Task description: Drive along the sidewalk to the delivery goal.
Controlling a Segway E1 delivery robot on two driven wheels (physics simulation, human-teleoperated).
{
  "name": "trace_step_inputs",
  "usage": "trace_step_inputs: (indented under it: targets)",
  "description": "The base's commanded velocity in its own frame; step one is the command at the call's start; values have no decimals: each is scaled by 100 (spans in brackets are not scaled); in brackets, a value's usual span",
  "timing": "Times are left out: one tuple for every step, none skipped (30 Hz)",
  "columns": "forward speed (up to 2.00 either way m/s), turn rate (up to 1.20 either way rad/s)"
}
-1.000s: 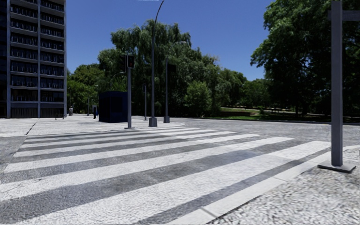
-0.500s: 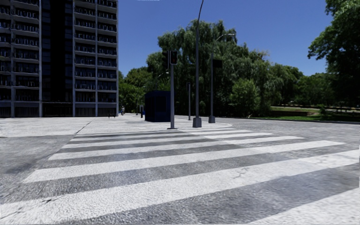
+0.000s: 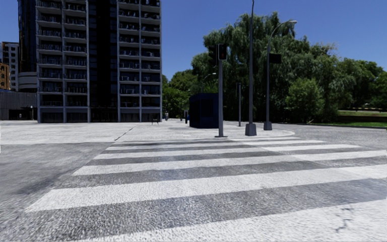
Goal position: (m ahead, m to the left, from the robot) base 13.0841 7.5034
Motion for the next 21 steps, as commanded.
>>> trace_step_inputs:
  targets:
    - [133,59]
    - [133,59]
    - [133,59]
    - [133,59]
    - [133,59]
    - [133,59]
    - [133,59]
    - [133,59]
    - [133,59]
    - [133,59]
    - [133,59]
    - [133,59]
    - [133,59]
    - [133,55]
    - [133,0]
    - [133,0]
    - [133,0]
    - [133,0]
    - [133,0]
    - [133,0]
    - [133,0]
